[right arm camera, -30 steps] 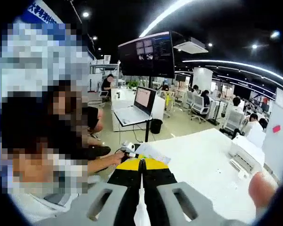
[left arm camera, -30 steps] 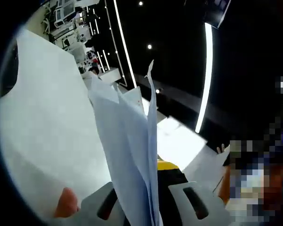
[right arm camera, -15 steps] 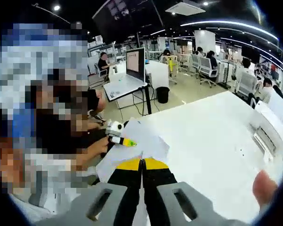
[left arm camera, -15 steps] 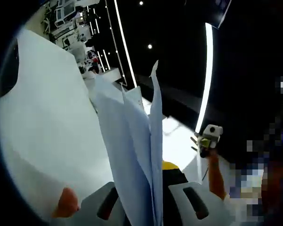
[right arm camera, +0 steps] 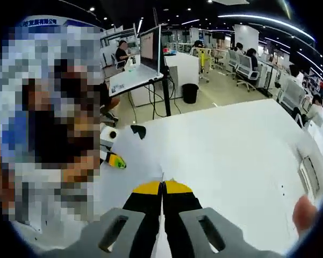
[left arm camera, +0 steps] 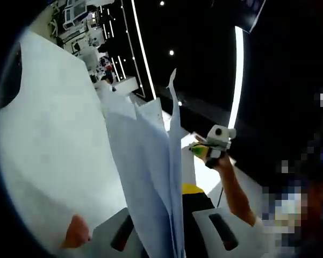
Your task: Organize the stack of printing papers by aligning and flattening the scattered papers on the table
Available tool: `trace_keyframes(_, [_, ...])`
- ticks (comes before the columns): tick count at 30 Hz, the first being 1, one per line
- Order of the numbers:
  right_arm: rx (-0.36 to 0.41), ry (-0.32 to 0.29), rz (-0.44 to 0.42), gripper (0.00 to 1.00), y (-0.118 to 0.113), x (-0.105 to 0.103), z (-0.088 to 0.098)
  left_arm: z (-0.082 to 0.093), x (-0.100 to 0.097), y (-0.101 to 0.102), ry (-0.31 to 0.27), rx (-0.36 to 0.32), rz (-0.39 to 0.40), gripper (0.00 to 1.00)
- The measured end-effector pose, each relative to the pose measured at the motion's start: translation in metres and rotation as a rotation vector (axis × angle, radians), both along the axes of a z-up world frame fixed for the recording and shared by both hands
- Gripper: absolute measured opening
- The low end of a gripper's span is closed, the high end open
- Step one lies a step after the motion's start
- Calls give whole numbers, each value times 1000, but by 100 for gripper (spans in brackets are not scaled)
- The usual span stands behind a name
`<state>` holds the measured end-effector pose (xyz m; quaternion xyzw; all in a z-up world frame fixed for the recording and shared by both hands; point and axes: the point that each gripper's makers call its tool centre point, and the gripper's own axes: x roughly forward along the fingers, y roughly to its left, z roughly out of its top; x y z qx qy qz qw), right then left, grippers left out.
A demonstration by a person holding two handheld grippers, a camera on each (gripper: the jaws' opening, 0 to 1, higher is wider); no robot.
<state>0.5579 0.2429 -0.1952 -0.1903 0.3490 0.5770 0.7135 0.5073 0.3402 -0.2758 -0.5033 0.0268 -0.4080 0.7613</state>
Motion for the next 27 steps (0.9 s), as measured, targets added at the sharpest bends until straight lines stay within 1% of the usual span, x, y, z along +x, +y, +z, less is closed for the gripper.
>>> trace_keyframes(1, [2, 3, 3, 0, 0, -1, 0, 0, 0, 0, 1, 0, -1, 6])
trace_keyframes(3, [-2, 1, 21, 0, 2, -11, -4, -1, 2, -1, 4, 5, -4, 6])
trace_keyframes(5, [-15, -13, 48, 0, 6, -16, -10, -1, 2, -2, 5, 10, -5, 6])
trace_keyframes(8, [-66, -15, 70, 0, 16, -13, -23, -2, 3, -1, 12, 11, -5, 6])
trace_keyframes(11, [-79, 7, 99, 0, 25, -12, -27, -2, 3, -1, 13, 5, -5, 6])
trace_keyframes(15, [-163, -9, 161, 0, 24, -8, -36, -1, 3, -1, 11, -1, -11, 6])
trace_keyframes(17, [-165, 0, 213, 0, 26, -11, -37, -1, 4, 0, 11, 0, -16, 6])
trace_keyframes(22, [-272, 75, 335, 0, 17, -22, -45, -2, 1, -4, 13, 5, -26, 6])
trace_keyframes(23, [-309, 69, 351, 0, 16, -18, -49, -2, 1, -4, 13, 6, -29, 6])
trace_keyframes(24, [-326, 79, 381, 0, 15, -20, -52, -2, 2, -4, 14, 8, -31, 6])
trace_keyframes(27, [-339, 110, 439, 0, 26, -18, -52, -2, 1, -4, 10, 11, -36, 6])
